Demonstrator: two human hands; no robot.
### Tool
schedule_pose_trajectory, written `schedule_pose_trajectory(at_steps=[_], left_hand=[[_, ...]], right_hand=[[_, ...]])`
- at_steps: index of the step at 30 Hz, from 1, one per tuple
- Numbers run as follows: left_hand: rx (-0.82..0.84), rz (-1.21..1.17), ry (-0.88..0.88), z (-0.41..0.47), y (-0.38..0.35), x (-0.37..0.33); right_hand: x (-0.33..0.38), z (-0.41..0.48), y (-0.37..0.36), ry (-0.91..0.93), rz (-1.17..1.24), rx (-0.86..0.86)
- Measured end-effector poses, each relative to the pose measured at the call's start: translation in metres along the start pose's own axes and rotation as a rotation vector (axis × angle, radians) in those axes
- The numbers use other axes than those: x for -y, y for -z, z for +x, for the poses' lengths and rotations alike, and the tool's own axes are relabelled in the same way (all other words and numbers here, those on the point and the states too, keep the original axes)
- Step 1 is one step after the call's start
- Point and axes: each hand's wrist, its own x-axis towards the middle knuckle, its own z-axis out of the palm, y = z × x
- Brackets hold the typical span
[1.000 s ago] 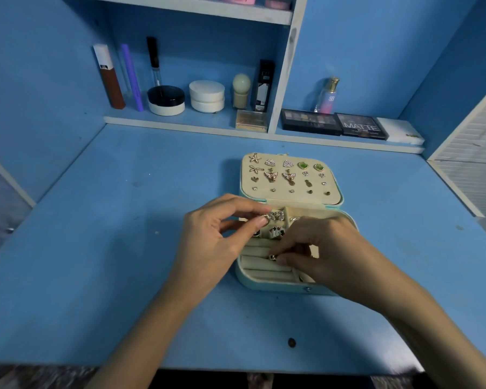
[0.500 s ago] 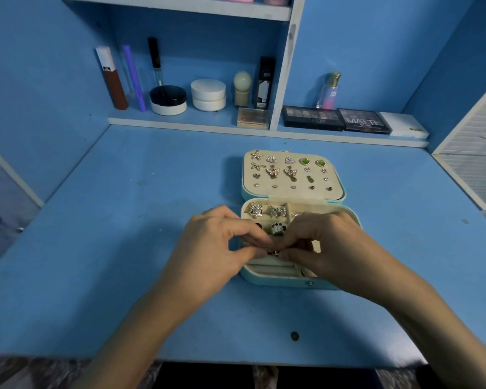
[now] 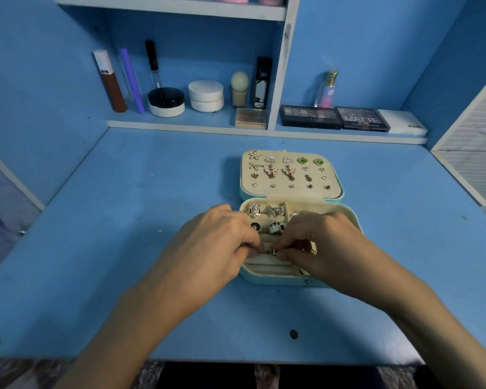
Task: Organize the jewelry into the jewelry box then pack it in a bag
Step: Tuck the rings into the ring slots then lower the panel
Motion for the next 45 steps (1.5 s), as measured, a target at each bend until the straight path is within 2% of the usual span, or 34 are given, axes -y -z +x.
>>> schedule_pose_trajectory(at_steps=[5, 11, 17, 19, 21, 24, 27, 32, 39, 45], left_hand=[[-0.079, 0.088, -0.077, -0.003, -0.002, 0.006], [-0.019, 0.005, -0.032, 0.001, -0.001, 0.006], [-0.056, 0.249, -0.045, 0.006, -0.002, 0.002], [-0.076, 0.238, -0.07, 0.005, -0.003, 0.002], [-0.052, 0.121, -0.01, 0.003, -0.004, 0.003], [-0.119, -0.089, 0.05, -0.002, -0.014, 0.015], [-0.183, -0.165, 0.105, -0.005, -0.017, 0.018], [-0.259, -0.134, 0.077, -0.011, -0.016, 0.016], [-0.16, 0.078, 0.003, -0.019, -0.009, 0.008], [-0.113, 0.165, -0.053, -0.018, -0.003, 0.006]], right_hand=[[-0.001, -0.002, -0.005, 0.016, -0.028, -0.038], [0.002, -0.006, -0.008, 0.032, -0.174, -0.126], [0.012, -0.006, -0.02, 0.064, -0.229, -0.194], [0.011, -0.005, -0.022, 0.04, -0.183, -0.233], [0.01, -0.003, -0.023, 0.018, -0.133, -0.263], [0.009, 0.001, -0.025, 0.036, -0.101, -0.273], [0.01, 0.005, -0.026, 0.062, -0.078, -0.268], [0.008, 0.009, -0.024, 0.051, -0.053, -0.202], [0.01, 0.018, -0.005, 0.15, -0.264, -0.035], [0.011, 0.017, -0.012, 0.154, -0.18, -0.014]])
